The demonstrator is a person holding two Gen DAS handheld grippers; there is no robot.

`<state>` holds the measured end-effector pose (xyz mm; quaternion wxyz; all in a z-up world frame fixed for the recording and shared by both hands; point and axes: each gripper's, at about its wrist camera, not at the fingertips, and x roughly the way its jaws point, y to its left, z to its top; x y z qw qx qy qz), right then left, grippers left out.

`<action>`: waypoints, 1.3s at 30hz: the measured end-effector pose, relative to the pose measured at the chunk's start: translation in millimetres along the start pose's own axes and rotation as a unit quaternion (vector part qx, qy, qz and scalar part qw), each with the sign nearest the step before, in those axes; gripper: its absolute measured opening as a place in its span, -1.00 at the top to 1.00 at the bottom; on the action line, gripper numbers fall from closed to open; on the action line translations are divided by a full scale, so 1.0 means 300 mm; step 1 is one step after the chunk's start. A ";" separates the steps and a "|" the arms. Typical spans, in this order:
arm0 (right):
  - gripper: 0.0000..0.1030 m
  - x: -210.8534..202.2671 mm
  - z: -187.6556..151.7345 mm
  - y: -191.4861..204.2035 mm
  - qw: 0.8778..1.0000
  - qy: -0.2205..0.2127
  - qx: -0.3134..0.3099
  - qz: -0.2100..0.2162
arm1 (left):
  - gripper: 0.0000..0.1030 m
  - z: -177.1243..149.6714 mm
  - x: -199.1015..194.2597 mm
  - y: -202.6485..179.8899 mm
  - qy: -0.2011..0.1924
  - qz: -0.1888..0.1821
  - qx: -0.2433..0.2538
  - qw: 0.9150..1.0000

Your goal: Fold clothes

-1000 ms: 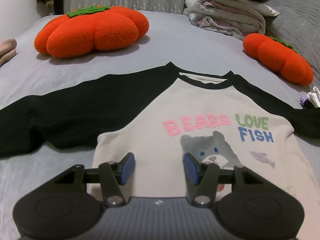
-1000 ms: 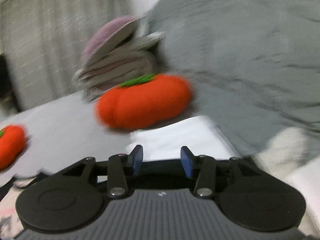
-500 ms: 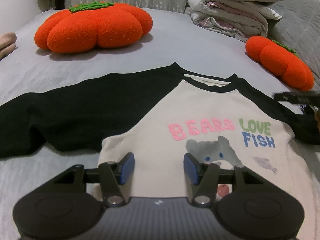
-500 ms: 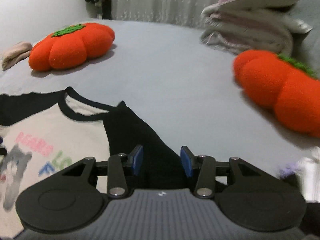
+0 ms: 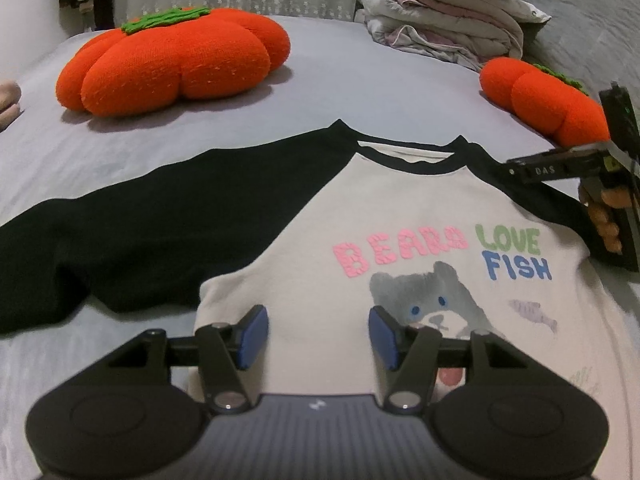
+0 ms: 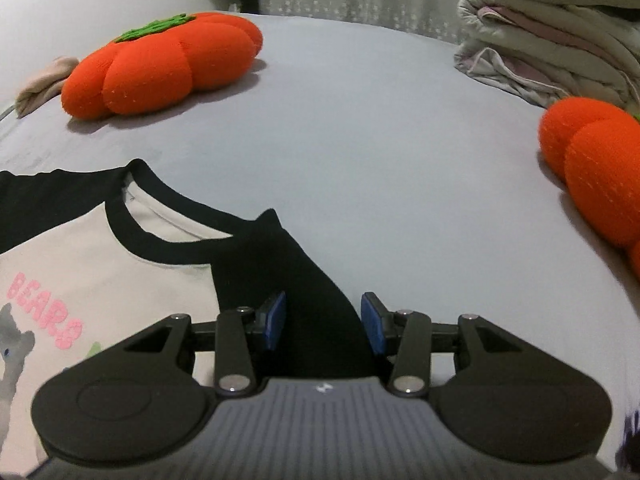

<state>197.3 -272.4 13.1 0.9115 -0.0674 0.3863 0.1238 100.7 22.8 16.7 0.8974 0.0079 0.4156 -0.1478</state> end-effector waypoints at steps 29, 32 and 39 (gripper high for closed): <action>0.94 0.142 -0.002 0.143 0.978 -0.048 -0.164 -0.121 | -0.22 0.000 0.004 -0.009 -0.007 0.007 0.007 1.000; 0.87 0.137 -0.001 0.126 0.978 -0.055 -0.152 -0.133 | -0.22 -0.003 0.003 -0.014 -0.008 0.010 0.013 1.000; 0.13 -0.035 0.027 0.060 0.983 -0.097 -0.052 -0.148 | -0.22 -0.004 0.001 -0.015 -0.008 0.010 0.012 1.000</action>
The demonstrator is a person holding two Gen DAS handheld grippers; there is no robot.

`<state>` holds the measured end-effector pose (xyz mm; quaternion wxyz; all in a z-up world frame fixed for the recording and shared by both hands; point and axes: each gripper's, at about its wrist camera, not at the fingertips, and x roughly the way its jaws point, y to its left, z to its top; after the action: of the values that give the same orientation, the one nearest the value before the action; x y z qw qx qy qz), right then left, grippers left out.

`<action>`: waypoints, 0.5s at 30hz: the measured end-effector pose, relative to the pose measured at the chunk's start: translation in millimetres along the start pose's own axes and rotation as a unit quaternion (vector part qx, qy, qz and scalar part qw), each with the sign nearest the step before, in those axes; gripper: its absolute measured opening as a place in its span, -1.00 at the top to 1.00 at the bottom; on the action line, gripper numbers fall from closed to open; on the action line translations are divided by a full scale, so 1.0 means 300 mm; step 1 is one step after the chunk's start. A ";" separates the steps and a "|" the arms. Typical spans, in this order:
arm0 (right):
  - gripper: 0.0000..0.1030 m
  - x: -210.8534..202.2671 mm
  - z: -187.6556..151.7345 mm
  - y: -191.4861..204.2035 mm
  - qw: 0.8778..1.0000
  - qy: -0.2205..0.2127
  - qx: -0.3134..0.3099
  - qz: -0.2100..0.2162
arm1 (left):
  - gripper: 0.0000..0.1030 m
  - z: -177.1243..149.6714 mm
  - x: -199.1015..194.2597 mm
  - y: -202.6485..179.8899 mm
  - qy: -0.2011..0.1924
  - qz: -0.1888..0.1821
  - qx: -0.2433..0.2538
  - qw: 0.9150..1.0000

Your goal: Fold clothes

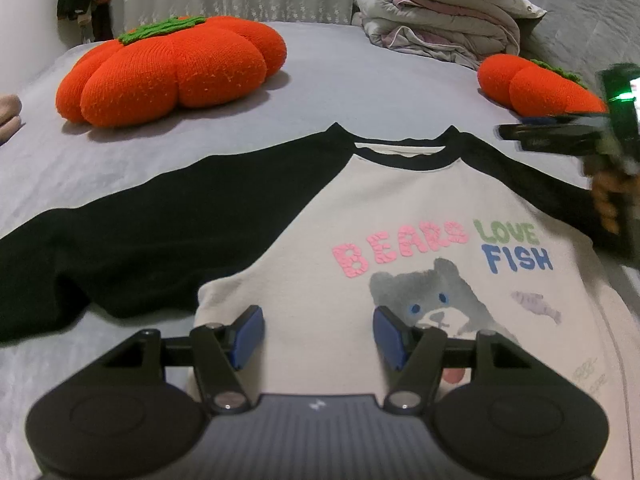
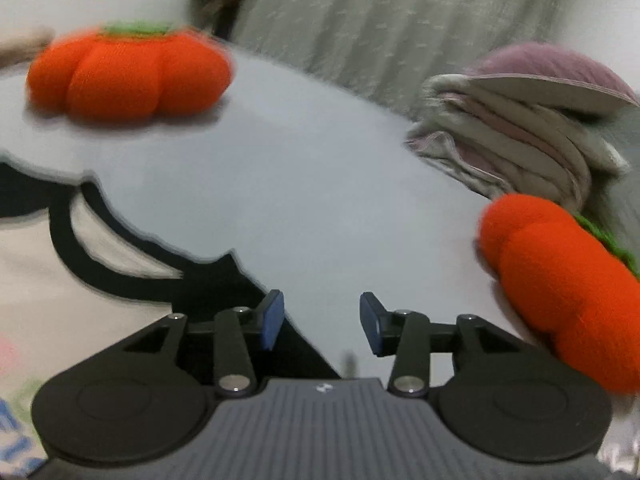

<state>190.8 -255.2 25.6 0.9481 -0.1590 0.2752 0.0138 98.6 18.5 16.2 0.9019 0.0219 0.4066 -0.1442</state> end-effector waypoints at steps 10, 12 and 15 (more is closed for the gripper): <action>0.79 -0.328 -0.213 -0.119 0.992 0.056 0.103 0.053 | -0.22 -0.002 0.002 -0.013 -0.002 0.009 0.000 1.000; 0.79 -0.352 -0.240 -0.111 0.990 0.060 0.110 0.060 | -0.22 -0.005 0.002 -0.017 -0.003 0.011 0.003 1.000; 0.79 -0.309 -0.270 -0.103 0.987 0.080 0.126 0.054 | -0.22 -0.007 0.001 -0.015 -0.003 0.011 0.004 1.000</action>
<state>73.7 -304.0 18.8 0.9333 -0.0239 0.3578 0.0179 96.0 14.4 14.9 0.9047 0.0293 0.4027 -0.1362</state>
